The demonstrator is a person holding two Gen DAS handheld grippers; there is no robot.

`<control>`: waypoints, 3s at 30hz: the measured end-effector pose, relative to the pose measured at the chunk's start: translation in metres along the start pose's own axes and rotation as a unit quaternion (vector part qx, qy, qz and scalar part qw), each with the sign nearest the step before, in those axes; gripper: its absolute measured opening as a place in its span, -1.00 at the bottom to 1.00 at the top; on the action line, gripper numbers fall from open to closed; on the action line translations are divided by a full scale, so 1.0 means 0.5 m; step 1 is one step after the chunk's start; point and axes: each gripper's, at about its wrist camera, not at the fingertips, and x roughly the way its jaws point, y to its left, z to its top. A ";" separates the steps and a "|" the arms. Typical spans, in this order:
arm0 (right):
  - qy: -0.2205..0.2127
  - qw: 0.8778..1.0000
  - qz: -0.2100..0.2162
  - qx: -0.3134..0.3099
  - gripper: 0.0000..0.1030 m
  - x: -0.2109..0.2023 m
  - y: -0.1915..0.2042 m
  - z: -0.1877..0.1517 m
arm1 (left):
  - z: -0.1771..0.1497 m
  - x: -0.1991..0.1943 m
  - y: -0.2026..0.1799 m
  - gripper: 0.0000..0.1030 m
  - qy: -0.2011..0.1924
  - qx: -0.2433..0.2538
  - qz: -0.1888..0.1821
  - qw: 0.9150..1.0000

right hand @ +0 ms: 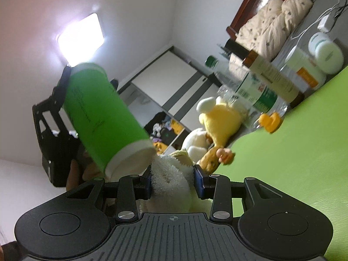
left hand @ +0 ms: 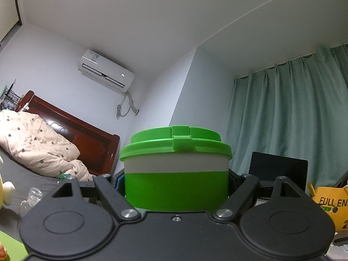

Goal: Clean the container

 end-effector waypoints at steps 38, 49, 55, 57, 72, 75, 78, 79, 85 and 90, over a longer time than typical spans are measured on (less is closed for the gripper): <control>-0.022 1.000 -0.006 -0.015 -0.26 -0.049 0.009 0.018 | 0.002 -0.006 0.012 0.55 0.004 0.002 0.013 1.000; -0.003 1.000 0.001 -0.004 -0.26 -0.005 -0.005 0.009 | 0.001 -0.001 0.007 0.55 0.000 0.002 0.012 1.000; 0.033 0.999 0.017 -0.014 -0.26 0.033 0.003 -0.011 | -0.001 -0.003 0.023 0.55 0.006 0.003 0.028 1.000; 0.042 0.999 0.022 -0.021 -0.26 0.039 0.010 -0.017 | -0.002 -0.005 0.029 0.55 0.008 0.004 0.036 0.999; 0.035 0.998 0.015 -0.047 -0.26 -0.011 0.032 -0.013 | -0.009 -0.030 0.078 0.55 0.025 0.014 0.084 0.996; 0.018 0.999 0.008 -0.049 -0.26 -0.032 0.037 -0.004 | -0.015 -0.036 0.086 0.55 0.032 0.019 0.093 0.995; -0.011 0.998 -0.007 -0.054 -0.26 -0.050 0.044 0.007 | -0.023 -0.042 0.089 0.56 0.040 0.031 0.110 0.993; -0.023 0.997 -0.024 -0.065 -0.26 -0.052 0.051 0.009 | -0.026 -0.043 0.088 0.55 0.044 0.037 0.118 0.991; -0.098 0.977 -0.130 -0.137 -0.26 -0.062 0.093 0.020 | -0.050 -0.042 0.086 0.55 0.070 0.085 0.171 0.979; -0.130 0.935 -0.247 -0.220 -0.26 -0.038 0.130 0.019 | -0.068 -0.037 0.098 0.55 0.082 0.101 0.210 0.969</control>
